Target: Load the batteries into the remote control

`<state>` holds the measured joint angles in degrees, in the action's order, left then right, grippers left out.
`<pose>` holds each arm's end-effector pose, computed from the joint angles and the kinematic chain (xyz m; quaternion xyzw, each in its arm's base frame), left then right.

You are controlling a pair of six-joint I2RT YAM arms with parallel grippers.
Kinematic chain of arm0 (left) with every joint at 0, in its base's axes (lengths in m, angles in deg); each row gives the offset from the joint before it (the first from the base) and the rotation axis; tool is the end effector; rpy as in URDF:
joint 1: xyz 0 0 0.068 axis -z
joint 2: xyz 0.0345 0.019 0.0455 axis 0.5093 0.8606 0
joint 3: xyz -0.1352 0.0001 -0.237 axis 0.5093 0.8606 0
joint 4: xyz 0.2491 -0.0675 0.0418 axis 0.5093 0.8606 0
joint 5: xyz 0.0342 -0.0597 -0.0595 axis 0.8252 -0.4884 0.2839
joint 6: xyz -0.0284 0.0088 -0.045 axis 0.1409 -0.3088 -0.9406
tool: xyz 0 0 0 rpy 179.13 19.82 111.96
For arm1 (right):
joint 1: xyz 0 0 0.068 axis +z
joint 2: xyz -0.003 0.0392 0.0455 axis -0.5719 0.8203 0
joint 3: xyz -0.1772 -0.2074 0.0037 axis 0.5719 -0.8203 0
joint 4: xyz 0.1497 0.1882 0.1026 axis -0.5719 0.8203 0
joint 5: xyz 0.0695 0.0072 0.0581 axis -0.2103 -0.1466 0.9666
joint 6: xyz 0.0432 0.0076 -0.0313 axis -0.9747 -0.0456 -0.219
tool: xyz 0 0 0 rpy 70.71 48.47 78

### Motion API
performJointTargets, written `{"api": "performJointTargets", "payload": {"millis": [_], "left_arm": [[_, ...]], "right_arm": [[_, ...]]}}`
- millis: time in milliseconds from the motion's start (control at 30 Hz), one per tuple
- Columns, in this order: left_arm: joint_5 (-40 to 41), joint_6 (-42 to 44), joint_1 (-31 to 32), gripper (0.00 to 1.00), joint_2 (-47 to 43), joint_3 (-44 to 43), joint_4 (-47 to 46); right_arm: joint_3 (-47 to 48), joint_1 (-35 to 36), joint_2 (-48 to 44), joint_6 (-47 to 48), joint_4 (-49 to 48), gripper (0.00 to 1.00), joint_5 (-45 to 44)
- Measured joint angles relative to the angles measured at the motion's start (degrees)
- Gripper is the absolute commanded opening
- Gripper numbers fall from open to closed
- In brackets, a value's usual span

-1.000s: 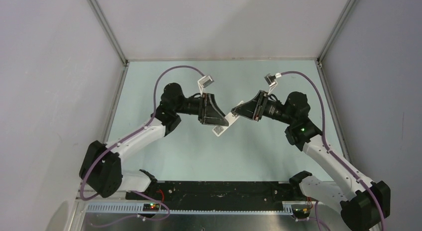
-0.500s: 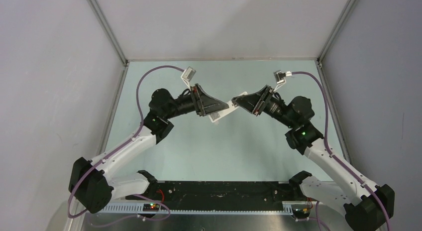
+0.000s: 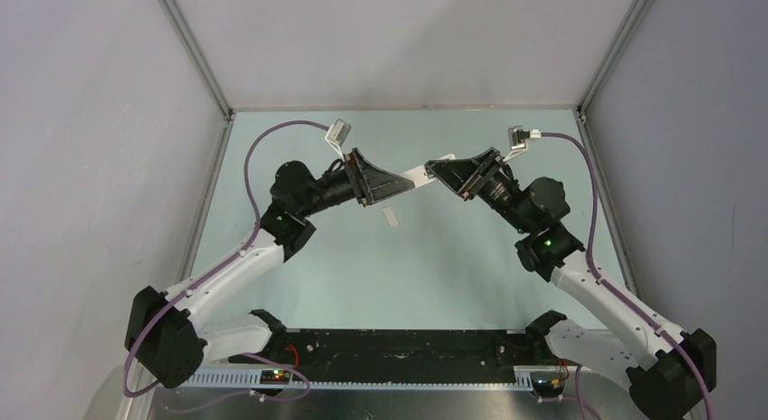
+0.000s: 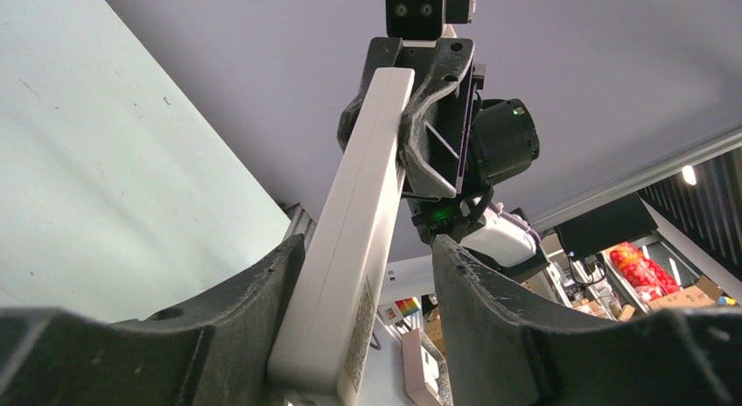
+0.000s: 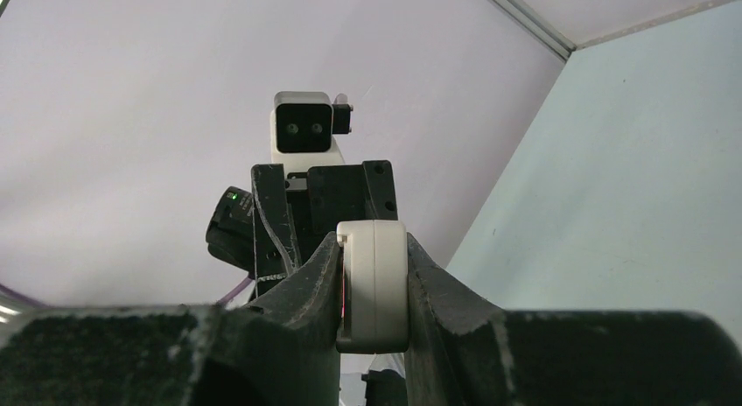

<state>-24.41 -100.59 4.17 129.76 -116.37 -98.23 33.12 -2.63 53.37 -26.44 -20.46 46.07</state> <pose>0.2058 -0.1682 0.3578 0.0713 0.6442 -0.6879 0.3266 0.1827 0.1261 0.3723 0.0377 0.6106 0.6150 0.4975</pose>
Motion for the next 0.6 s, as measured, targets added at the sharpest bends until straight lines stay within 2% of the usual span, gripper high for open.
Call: {"api": "performJointTargets", "payload": {"millis": [67, 233, 300, 400, 600], "left_arm": [[0.33, -0.09, -0.35, 0.56, -0.09, 0.46, -0.09], [0.98, -0.79, -1.40, 0.42, -0.68, 2.82, 0.07], [1.05, -0.98, -1.62, 0.44, -0.68, 3.52, 0.17], [1.07, -1.03, -2.12, 0.55, -0.87, 4.33, 0.13], [1.60, -0.98, -4.13, 0.54, -3.02, 7.89, 0.55]], "right_arm": [[-0.24, 0.26, 0.02, -0.04, -0.13, 0.08, -0.79], [-0.94, 0.59, 0.44, -0.50, -0.17, 0.08, -2.54], [-1.49, 0.94, 0.55, -1.09, -0.59, 0.08, -3.06], [-2.32, 1.33, 1.03, -1.90, -1.29, 0.08, -3.67], [-3.28, 1.97, 2.03, -2.56, -1.33, 0.08, -4.46]]}}
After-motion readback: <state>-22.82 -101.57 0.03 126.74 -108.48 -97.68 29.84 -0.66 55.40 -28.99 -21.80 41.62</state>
